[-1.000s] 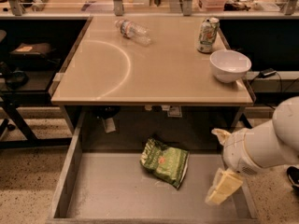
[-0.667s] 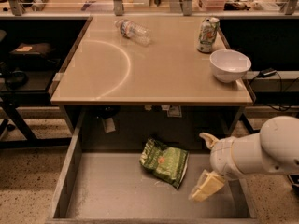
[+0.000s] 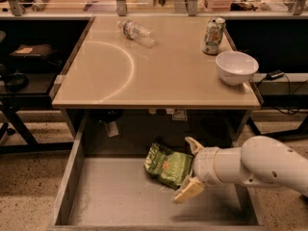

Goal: Pick green jalapeno chip bag from top drawer and place on counter

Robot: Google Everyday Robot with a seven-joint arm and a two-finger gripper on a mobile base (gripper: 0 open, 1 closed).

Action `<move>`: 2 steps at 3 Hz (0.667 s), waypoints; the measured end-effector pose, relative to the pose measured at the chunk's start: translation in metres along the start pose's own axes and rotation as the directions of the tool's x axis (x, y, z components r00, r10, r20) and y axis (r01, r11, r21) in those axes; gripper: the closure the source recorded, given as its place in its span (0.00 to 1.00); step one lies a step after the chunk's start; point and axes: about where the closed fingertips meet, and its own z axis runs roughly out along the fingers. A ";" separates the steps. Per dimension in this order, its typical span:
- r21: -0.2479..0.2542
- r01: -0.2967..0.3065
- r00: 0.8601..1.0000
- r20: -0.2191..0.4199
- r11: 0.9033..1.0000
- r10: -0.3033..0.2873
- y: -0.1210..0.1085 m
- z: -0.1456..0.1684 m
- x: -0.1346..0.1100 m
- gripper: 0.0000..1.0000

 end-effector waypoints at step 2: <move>0.031 0.056 0.994 -0.101 0.998 -0.052 0.002 0.062 0.026 0.00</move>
Offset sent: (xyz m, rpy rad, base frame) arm 0.0147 0.0281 -0.0775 -0.1596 -0.0374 -0.0032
